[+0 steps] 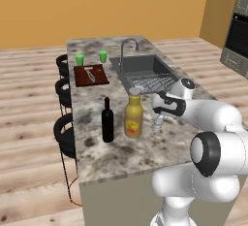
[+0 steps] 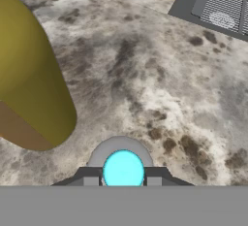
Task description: Place the drinks on the dining counter in a tight cluster.
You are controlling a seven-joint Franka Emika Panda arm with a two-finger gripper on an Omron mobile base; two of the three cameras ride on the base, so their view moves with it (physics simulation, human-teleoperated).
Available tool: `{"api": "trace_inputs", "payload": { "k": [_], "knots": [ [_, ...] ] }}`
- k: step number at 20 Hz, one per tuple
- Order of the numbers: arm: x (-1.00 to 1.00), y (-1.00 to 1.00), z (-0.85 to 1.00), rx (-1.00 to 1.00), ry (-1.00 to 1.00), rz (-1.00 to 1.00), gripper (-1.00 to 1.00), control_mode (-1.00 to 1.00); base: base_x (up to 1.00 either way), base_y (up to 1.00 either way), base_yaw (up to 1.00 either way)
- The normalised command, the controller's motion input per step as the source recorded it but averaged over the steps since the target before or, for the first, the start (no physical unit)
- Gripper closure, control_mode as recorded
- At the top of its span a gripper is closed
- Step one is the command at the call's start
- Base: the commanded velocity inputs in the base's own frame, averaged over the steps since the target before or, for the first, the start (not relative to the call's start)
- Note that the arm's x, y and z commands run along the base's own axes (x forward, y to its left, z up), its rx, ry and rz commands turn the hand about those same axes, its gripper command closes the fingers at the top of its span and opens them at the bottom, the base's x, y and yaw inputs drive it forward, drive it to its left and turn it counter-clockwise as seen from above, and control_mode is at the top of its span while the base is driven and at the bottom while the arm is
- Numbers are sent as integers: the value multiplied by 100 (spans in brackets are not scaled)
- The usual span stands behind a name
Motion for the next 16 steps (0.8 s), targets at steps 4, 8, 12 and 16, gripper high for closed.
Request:
{"api": "trace_inputs", "payload": {
  "k": [4, 8, 12, 16],
  "knots": [
    [0, 0, 0, 0, 0, 0, -100, -100, 0, 0, 0],
    [0, 0, 0, 0, 0, 0, -100, -100, 0, 0, 0],
    [0, 0, 0, 0, 0, 0, -100, -100, 0, 0, 0],
    [-3, 0, 0, 0, 0, 0, -100, -100, 0, 0, 0]
  ]
}}
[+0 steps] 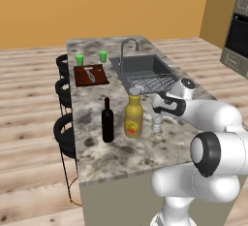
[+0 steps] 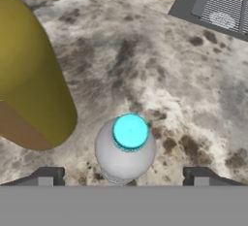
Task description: Place the drinks on the dining counter in a tight cluster.
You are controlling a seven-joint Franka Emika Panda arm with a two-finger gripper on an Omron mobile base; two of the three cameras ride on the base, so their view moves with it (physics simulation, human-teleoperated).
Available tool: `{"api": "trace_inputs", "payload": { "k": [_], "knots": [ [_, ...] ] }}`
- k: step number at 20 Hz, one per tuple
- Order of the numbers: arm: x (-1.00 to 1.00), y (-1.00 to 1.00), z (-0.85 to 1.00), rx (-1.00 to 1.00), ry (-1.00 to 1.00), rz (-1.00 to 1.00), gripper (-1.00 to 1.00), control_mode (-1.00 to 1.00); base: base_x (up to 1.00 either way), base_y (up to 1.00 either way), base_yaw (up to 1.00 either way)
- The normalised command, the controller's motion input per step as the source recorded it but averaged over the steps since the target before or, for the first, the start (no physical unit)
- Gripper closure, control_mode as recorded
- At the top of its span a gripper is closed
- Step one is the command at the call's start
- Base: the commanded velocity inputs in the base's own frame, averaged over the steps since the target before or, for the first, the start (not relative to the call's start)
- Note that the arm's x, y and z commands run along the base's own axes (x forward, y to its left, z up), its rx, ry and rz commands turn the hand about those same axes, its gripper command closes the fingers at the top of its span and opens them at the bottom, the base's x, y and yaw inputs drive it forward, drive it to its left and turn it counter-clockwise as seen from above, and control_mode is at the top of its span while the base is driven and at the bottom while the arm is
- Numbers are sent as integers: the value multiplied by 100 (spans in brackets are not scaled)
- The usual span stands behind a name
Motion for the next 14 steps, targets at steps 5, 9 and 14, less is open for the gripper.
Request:
{"api": "trace_inputs", "payload": {
  "k": [5, 9, 14],
  "knots": [
    [-50, -11, 0, 0, 0, -3, -100, -100, 0, 0, 0],
    [-100, -18, 16, 0, -1, -16, -100, -100, 0, 0, 0],
    [-81, -4, 51, 0, 8, -31, -100, -100, 0, 0, 0]
  ]
}}
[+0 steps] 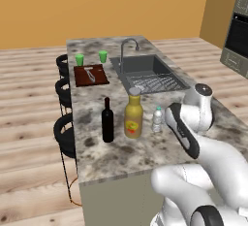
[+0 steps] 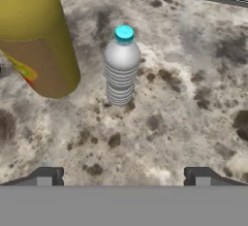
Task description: Place the drinks on the dining counter in a tight cluster.
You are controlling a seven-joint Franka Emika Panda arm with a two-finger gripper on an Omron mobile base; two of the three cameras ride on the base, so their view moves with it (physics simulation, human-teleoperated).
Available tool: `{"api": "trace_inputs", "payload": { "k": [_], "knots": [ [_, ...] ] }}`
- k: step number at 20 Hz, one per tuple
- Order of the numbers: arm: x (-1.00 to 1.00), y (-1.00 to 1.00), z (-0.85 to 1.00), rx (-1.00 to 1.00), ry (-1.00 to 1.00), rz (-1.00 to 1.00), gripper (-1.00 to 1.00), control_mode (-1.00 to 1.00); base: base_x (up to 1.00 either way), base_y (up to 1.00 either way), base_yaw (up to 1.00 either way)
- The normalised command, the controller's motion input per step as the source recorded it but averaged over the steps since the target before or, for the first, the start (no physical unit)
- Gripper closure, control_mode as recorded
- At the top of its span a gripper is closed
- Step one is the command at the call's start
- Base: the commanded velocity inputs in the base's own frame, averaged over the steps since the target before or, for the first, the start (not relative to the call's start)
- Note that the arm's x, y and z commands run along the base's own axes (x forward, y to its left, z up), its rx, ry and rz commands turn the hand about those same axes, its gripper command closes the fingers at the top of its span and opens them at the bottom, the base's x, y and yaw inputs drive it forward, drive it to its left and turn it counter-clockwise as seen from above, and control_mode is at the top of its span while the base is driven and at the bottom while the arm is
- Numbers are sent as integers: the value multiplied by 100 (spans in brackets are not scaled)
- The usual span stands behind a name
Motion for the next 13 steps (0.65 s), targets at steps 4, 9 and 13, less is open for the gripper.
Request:
{"api": "trace_inputs", "payload": {
  "k": [4, 9, 13],
  "knots": [
    [-56, -4, 68, 0, 18, -37, -100, -100, 0, 0, 0],
    [-87, 19, 50, 0, 3, -9, -100, -100, 0, 0, 0],
    [-88, 37, 52, 3, 0, 8, -100, -100, 0, 0, 0]
  ]
}}
